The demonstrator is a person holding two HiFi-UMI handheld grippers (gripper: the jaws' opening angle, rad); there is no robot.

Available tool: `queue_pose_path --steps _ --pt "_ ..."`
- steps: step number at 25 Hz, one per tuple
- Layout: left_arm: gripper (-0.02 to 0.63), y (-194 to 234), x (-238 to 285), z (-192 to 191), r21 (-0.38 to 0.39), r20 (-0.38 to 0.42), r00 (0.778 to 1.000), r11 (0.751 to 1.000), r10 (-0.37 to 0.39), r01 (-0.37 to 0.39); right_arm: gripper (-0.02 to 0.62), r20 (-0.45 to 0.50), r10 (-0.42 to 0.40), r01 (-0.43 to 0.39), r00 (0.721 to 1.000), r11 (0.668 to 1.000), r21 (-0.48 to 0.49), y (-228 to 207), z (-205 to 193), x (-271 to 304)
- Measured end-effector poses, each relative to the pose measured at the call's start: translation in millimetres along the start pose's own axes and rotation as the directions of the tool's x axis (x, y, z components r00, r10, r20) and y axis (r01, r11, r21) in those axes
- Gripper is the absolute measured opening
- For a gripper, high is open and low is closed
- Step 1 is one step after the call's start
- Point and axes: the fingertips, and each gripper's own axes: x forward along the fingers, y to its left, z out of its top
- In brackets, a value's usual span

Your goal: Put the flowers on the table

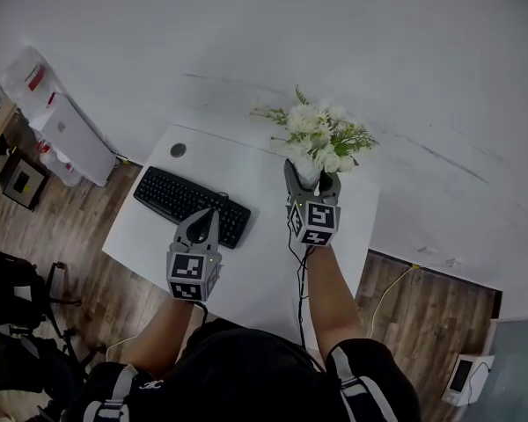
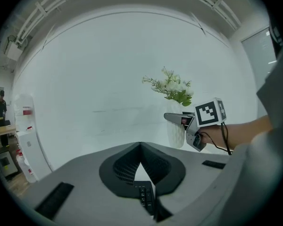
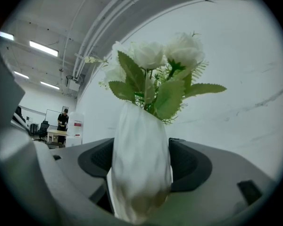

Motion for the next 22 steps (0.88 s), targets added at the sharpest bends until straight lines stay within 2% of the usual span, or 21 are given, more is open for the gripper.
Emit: queue_pose_path --steps 7,16,22 --pt "0.002 29.2 44.5 -13.7 -0.028 -0.042 0.999 0.999 0.014 -0.015 0.356 -0.043 0.012 -0.013 0.999 1.0 -0.023 -5.9 -44.8 62.8" --pt "0.002 33.0 94.3 -37.2 -0.027 -0.1 0.995 1.0 -0.008 0.006 0.354 -0.111 -0.016 0.014 0.994 1.0 -0.014 -32.9 -120.9 106.2" --pt "0.002 31.4 119.0 -59.3 -0.028 -0.159 0.987 0.999 -0.037 0.033 0.354 -0.122 -0.031 0.03 0.992 0.999 -0.01 -46.2 -147.2 129.0"
